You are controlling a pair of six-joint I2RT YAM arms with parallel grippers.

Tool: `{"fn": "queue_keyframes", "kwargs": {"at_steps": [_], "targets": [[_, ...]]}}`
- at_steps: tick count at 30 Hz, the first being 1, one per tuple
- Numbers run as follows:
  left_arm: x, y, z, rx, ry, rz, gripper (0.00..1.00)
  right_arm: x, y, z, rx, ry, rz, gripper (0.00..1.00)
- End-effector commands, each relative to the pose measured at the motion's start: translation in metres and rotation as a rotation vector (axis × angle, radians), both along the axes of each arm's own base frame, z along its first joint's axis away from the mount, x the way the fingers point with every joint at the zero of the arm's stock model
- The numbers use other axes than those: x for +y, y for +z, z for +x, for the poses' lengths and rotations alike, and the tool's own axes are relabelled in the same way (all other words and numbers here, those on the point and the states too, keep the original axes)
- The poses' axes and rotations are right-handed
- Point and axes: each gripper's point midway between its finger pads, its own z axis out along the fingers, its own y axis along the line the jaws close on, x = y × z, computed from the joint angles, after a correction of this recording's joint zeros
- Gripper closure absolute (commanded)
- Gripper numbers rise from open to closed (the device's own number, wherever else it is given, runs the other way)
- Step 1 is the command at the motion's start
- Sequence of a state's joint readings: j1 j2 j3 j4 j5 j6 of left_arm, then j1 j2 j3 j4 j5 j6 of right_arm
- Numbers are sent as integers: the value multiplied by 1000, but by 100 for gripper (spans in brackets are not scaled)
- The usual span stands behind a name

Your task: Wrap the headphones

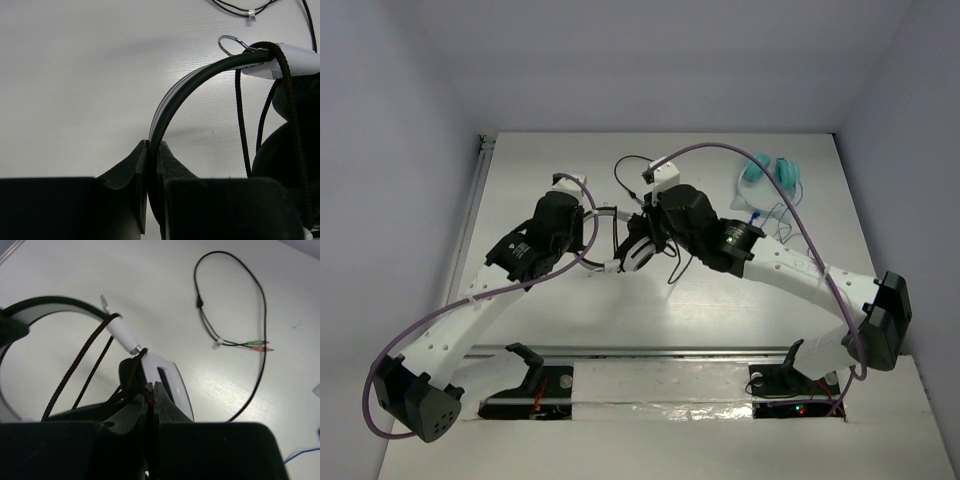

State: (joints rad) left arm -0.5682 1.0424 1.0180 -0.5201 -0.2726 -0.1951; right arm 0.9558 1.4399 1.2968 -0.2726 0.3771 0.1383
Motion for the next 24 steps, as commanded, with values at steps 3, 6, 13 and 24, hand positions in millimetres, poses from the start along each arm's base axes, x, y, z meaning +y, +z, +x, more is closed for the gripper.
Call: {"fn": "queue_keyframes", "kwargs": {"at_steps": [3,6,13,24], "targets": [[-19,19,-7,-58,-93,-88,100,-28,51,57,-187,-225,24,92],[-22,22,-8,-61,-111,-100,100,-32,47,68,-191,-235,6,79],[-27,34,-7,-80,-133,-120,100,-53,40,82,-168,-251,35,73],[-34,50,-6,-96,-155,-152,100,-61,17,93,-81,-213,91,68]]}}
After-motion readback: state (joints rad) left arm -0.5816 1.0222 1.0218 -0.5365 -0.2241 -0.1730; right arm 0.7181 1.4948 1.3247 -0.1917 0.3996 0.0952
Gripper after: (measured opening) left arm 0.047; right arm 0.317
